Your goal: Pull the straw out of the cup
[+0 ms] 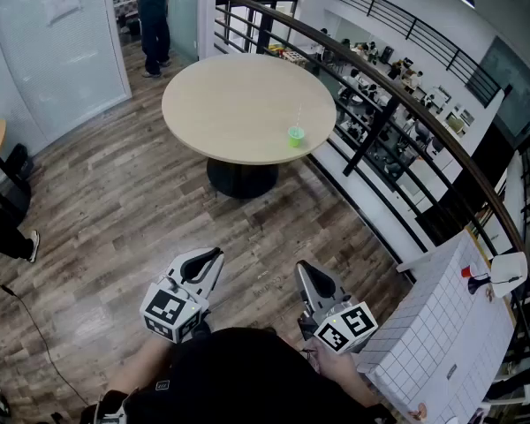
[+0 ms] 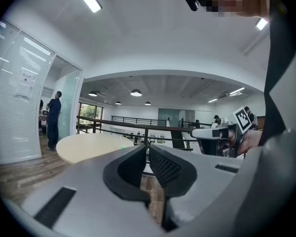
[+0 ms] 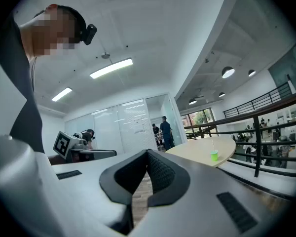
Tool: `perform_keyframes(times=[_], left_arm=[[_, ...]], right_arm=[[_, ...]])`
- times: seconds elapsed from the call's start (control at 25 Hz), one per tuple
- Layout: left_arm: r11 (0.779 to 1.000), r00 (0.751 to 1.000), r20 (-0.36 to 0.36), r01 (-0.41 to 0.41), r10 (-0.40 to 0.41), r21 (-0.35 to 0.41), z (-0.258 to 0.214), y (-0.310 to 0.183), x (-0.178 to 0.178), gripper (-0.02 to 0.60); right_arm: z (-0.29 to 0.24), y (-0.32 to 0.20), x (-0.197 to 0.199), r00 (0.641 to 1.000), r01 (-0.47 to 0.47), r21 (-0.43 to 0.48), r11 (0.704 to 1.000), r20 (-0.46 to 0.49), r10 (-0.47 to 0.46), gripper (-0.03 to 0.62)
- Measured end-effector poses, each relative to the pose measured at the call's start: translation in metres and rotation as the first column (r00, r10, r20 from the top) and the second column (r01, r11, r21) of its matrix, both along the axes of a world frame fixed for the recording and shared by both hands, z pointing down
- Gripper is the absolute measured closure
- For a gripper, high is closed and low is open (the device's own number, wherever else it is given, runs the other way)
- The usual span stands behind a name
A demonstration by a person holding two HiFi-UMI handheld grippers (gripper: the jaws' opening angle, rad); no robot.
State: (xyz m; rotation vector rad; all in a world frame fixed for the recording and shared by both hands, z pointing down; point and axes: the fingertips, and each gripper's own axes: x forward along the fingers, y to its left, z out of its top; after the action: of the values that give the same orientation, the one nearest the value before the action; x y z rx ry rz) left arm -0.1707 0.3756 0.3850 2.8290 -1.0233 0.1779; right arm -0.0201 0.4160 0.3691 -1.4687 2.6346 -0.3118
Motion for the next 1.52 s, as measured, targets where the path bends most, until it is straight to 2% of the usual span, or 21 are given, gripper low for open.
perform_keyframes(times=[0.44, 0.6, 0.8, 1.0, 1.16, 1.36, 1.52], left_arm=[[1.0, 1.0, -0.009, -0.002, 0.002, -0.006, 0.0, -0.008, -0.008, 0.554], [1.0, 1.0, -0.008, 0.008, -0.008, -0.008, 0.002, -0.012, -0.027, 0.554], [1.0, 1.0, -0.01, 0.028, -0.028, -0.009, 0.008, -0.02, -0.065, 0.554], [1.0, 1.0, -0.015, 0.021, -0.021, -0.019, 0.013, -0.024, -0.108, 0.554], [1.0, 1.0, -0.022, -0.001, 0.001, -0.022, 0.014, -0.026, -0.134, 0.569], [0.999, 0.999, -0.041, -0.021, 0.019, -0.041, 0.02, -0.034, -0.145, 0.574], [0.997, 0.998, -0.044, -0.035, 0.032, -0.069, 0.027, -0.055, -0.138, 0.574]], right_arm=[[0.0, -0.01, -0.009, 1.0, 0.01, -0.006, 1.0, 0.008, -0.01, 0.572], [-0.002, -0.014, -0.036, 0.998, 0.052, 0.012, 0.999, -0.037, -0.051, 0.571], [0.003, -0.026, -0.079, 0.995, 0.09, 0.003, 0.996, -0.041, -0.09, 0.571], [0.005, -0.039, -0.126, 0.994, 0.095, -0.003, 0.995, -0.061, -0.096, 0.571], [0.003, -0.041, -0.153, 0.996, 0.086, -0.009, 0.996, -0.036, -0.086, 0.569], [0.008, -0.044, -0.158, 0.998, 0.058, -0.044, 0.997, -0.032, -0.06, 0.569], [0.012, -0.063, -0.147, 0.999, 0.04, -0.07, 0.997, -0.023, -0.042, 0.569]])
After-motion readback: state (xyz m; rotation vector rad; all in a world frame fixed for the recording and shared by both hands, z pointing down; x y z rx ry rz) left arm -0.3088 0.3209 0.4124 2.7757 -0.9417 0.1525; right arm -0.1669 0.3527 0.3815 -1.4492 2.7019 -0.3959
